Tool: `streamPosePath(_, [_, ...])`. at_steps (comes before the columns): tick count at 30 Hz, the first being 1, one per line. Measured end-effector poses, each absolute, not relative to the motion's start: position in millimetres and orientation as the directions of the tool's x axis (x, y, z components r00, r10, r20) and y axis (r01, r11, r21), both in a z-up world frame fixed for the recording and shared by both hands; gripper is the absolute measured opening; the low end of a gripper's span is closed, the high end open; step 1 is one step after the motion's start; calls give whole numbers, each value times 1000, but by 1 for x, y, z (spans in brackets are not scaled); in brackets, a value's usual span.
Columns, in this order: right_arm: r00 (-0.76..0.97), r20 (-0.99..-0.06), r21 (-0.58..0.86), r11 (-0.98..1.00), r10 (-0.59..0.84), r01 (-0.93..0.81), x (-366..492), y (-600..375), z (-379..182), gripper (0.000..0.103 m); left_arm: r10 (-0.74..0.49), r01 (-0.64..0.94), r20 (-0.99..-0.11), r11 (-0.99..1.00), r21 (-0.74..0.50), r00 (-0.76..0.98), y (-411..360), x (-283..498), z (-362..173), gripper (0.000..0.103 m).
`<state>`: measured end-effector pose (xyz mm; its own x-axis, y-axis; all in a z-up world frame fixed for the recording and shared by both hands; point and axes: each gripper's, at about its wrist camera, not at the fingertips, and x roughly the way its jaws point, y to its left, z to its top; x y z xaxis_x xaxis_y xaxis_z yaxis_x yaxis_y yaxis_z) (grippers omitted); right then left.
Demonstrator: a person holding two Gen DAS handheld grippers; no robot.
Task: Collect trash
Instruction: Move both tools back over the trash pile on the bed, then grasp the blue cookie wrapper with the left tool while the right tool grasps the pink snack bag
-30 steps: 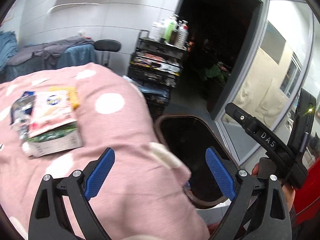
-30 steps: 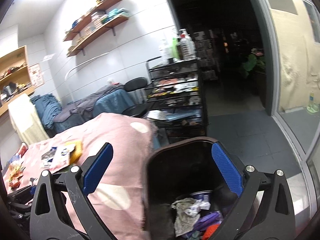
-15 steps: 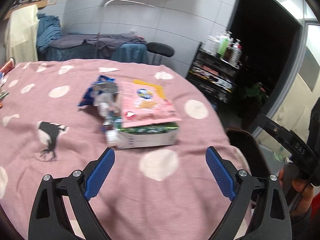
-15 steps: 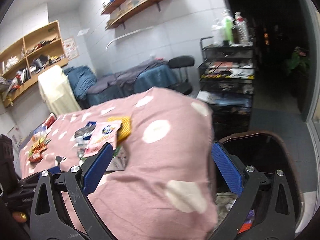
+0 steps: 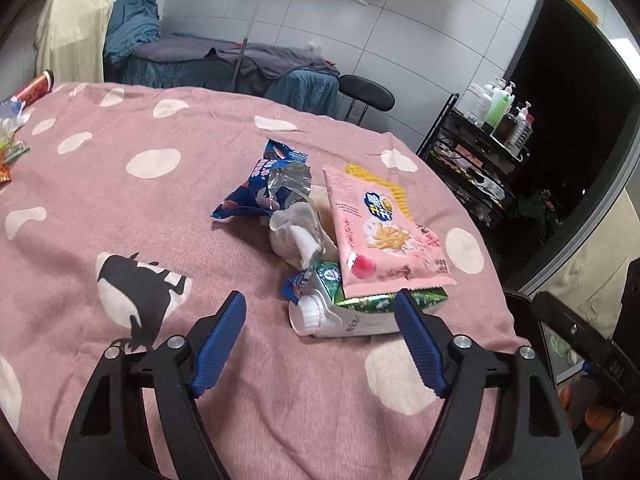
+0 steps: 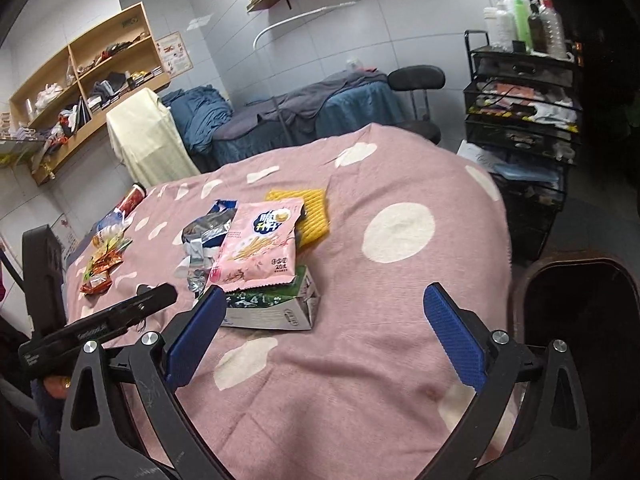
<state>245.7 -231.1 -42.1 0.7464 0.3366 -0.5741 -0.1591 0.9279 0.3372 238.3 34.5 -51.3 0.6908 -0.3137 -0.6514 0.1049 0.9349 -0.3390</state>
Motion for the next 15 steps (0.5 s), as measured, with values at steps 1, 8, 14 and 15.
streamPosePath(1, [735,-582,344,924,347,-164,251,-229,-44,97,-314,100,-653,934,-344,689,34,240,-52,72])
streamPosePath(8, [702,-604,356,916,376,-184,276,-216,-51,97,-270,46,-646,939,-341,714,55,267,-43,72])
streamPosePath(14, [656,-618,371,897,433,-242,306,-196,-55,94,-230,21,-663,951,-308,712,64,305,-38,72])
streamPosePath(15, [645,-624,369,894,442,-255,312,-192,-56,92,-235,21,-670,950,-311,705,65,312,-39,72])
